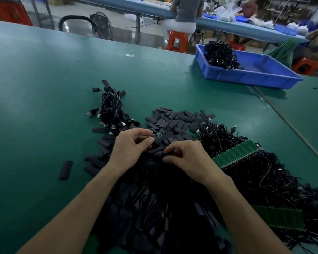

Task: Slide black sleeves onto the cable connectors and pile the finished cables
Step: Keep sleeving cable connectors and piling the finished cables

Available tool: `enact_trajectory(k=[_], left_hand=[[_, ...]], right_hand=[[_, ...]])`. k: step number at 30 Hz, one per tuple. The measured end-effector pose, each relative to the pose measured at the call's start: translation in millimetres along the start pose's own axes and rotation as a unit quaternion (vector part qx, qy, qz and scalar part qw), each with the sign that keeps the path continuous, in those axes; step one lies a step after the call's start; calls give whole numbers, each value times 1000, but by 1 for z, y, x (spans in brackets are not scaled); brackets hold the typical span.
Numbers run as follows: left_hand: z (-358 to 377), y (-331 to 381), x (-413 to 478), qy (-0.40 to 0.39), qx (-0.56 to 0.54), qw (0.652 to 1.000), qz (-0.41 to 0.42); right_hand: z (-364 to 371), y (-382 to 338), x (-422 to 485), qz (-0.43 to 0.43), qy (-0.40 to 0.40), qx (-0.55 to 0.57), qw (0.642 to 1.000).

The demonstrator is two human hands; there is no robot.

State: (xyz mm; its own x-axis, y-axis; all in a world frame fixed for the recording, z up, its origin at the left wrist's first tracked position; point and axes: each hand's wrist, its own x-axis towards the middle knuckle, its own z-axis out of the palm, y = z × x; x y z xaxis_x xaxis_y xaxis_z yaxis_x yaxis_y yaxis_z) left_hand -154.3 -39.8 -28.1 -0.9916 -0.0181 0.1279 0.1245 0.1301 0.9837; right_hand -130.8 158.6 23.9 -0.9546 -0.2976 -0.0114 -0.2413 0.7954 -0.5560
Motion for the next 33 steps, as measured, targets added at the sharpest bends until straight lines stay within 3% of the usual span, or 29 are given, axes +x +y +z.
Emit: enact_trajectory(k=[5, 9, 17, 22, 25, 33], left_hand=[[0, 1, 0, -3, -2, 1000, -1], [0, 3, 0, -3, -6, 1000, -4], [-2, 20, 1, -7, 0, 999, 32], [-6, 36, 5, -37, -6, 998, 46], [-5, 43, 5, -54, -7, 997, 50], [0, 51, 1, -65, -22, 996, 57]], right_hand=[[0, -1, -3, -40, -27, -14, 999], [0, -3, -4, -60, 55, 16, 997], [-5, -5, -1, -12, 161, 89, 983], [-11, -2, 0, 5, 234, 210, 949], [-13, -4, -1, -3, 239, 288, 927], [-11, -6, -2, -20, 237, 329, 914]])
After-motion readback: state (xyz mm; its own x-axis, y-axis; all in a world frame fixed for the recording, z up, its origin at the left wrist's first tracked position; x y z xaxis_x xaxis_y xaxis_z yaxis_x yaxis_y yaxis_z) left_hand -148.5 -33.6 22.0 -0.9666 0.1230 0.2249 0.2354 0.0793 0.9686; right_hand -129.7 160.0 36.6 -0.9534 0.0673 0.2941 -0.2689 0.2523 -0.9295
